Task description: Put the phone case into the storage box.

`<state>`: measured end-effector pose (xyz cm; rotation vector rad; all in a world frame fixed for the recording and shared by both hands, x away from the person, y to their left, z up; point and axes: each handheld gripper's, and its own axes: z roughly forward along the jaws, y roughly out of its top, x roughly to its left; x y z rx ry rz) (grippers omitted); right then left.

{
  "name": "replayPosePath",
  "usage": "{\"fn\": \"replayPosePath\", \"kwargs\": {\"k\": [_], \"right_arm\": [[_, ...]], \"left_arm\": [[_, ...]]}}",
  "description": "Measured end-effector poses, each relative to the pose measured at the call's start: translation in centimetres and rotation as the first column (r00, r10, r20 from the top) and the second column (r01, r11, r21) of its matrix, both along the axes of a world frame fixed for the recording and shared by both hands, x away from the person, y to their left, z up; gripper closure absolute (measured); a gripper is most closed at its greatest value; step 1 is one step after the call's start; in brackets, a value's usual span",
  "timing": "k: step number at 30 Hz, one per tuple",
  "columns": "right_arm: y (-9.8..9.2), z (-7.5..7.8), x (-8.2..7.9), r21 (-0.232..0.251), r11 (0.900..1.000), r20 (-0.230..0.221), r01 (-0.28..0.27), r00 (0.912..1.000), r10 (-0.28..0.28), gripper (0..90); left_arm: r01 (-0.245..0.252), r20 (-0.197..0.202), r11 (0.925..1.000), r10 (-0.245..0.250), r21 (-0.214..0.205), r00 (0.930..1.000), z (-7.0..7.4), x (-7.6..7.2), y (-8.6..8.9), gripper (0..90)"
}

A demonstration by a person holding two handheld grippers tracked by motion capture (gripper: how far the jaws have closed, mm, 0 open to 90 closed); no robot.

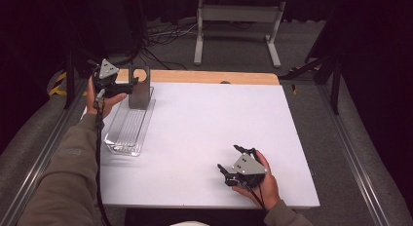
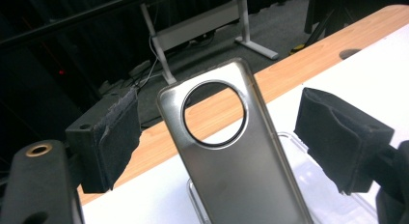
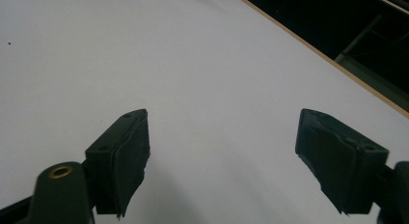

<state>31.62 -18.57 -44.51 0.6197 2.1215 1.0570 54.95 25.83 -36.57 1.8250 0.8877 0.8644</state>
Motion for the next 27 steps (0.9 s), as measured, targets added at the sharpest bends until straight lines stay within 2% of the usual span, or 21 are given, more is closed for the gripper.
{"fn": "replayPosePath", "kwargs": {"k": [12, 18, 20, 27], "right_arm": [[0.0, 0.2, 0.0, 0.006, 1.0000, 0.004, -0.005, 1.0000, 0.005, 20.3], [-0.1, 0.3, 0.0, 0.010, 0.9999, 0.004, -0.007, 1.0000, 0.007, 20.4], [-0.1, 0.3, 0.0, 0.012, 0.9999, 0.006, -0.006, 1.0000, 0.006, 20.3], [-0.2, 0.3, 0.1, 0.025, 0.9997, -0.003, -0.005, 1.0000, 0.005, 20.1]], "left_arm": [[0.032, 0.006, 0.9993, -0.031, -0.020, 0.9995, -0.5, -1.6, -0.2, 15.6], [0.052, 0.013, 0.9976, -0.052, -0.046, 0.9986, -0.6, -2.7, -0.1, 14.1], [0.047, 0.026, 0.9979, -0.046, -0.044, 0.9986, -0.6, -3.1, -0.2, 14.0], [0.081, 0.036, 0.9949, -0.079, -0.060, 0.9962, -0.7, -4.6, -0.2, 13.0]]}}
